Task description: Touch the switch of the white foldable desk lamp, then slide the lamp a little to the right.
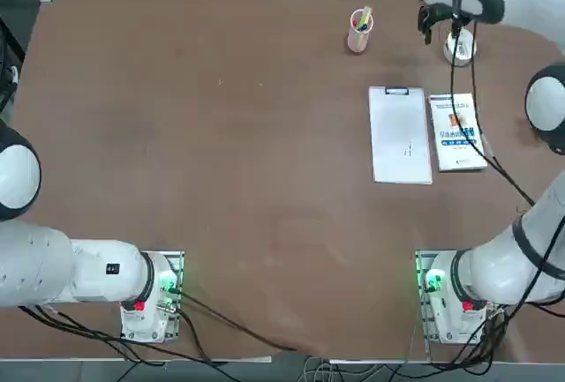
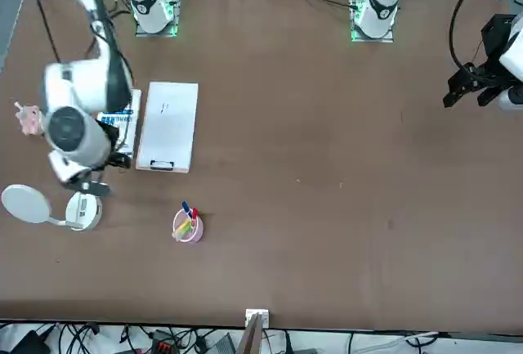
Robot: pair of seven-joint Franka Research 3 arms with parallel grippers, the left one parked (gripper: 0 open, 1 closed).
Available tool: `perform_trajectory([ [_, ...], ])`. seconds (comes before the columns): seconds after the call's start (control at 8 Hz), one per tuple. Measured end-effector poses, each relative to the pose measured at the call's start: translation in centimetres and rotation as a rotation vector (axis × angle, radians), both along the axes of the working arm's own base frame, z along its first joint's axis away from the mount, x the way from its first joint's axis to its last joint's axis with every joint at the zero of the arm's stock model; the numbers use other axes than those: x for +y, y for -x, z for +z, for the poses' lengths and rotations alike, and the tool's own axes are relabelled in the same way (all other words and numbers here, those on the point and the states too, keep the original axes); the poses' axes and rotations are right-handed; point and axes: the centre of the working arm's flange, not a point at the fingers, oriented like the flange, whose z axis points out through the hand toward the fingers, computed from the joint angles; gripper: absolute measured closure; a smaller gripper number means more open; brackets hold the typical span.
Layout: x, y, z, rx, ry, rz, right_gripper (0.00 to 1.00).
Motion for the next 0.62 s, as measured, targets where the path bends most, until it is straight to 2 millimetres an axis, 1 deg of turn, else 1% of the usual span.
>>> perform_trajectory([
  [0.25, -0.6, -0.6, -4.0, 0.02, 0.082, 0.064, 0.0],
  [0.5, -1.7, -1.5, -7.8, 0.005, 0.115, 0.112, 0.0],
  [0.62, -2.1, -1.6, -8.8, -0.001, 0.129, 0.115, 0.0],
])
